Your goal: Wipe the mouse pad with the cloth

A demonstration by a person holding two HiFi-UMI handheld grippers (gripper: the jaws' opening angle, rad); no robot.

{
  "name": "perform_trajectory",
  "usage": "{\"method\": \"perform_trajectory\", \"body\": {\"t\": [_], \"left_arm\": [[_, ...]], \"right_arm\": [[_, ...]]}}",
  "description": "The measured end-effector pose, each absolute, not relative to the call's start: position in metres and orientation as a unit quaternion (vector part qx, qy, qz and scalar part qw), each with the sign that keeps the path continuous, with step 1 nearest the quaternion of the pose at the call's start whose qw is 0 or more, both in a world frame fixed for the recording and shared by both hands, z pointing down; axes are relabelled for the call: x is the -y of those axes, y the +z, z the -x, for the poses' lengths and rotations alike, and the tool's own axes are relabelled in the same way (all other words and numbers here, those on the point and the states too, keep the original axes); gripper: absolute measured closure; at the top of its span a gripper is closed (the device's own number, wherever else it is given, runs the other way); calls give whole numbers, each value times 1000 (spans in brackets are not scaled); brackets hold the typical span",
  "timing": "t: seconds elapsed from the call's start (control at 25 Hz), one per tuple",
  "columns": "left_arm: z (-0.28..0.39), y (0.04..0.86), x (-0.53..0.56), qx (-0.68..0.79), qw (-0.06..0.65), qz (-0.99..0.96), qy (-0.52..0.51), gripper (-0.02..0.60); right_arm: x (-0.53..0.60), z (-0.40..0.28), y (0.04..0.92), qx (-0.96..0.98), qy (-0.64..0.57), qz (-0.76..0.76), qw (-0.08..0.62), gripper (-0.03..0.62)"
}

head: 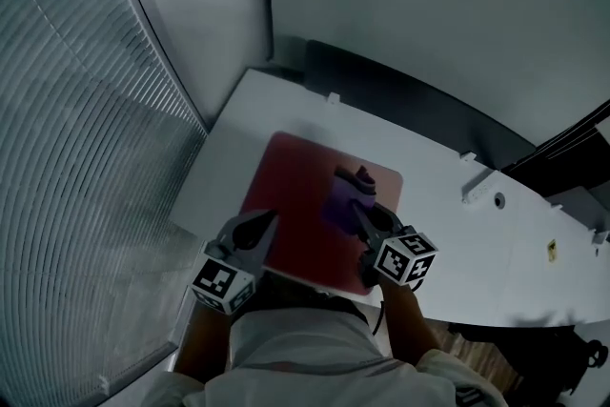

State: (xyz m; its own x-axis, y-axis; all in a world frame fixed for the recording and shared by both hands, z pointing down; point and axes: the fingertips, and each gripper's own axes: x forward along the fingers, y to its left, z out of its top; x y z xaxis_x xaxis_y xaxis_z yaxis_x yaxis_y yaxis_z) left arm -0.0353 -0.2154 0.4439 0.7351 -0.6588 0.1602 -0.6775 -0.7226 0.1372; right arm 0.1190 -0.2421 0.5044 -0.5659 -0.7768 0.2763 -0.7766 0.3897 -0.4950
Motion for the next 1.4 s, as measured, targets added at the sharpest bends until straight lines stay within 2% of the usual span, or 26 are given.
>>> {"method": "perform_trajectory", "body": {"t": [0.12, 0.32, 0.52, 0.64, 0.88, 1.4], "left_arm": [[59, 451, 238, 359, 98, -927, 46, 579], [111, 467, 268, 367, 95, -924, 48, 580], [154, 495, 287, 381, 106, -917, 49, 580], [163, 503, 292, 383, 119, -915, 48, 578], [161, 504, 292, 368, 127, -920, 41, 579], [85, 487, 275, 322, 113, -939, 43, 578]], "right_arm": [[276, -79, 504, -831, -335, 443, 19, 546], [337, 2, 524, -834, -365, 413, 5, 546], [394, 73, 580, -833, -389, 390, -39, 546], [425, 92, 621, -822, -400, 397, -80, 546], [435, 67, 671, -780, -415, 449, -132, 546], [397, -63, 692, -725, -434, 519, -131, 546]]}}
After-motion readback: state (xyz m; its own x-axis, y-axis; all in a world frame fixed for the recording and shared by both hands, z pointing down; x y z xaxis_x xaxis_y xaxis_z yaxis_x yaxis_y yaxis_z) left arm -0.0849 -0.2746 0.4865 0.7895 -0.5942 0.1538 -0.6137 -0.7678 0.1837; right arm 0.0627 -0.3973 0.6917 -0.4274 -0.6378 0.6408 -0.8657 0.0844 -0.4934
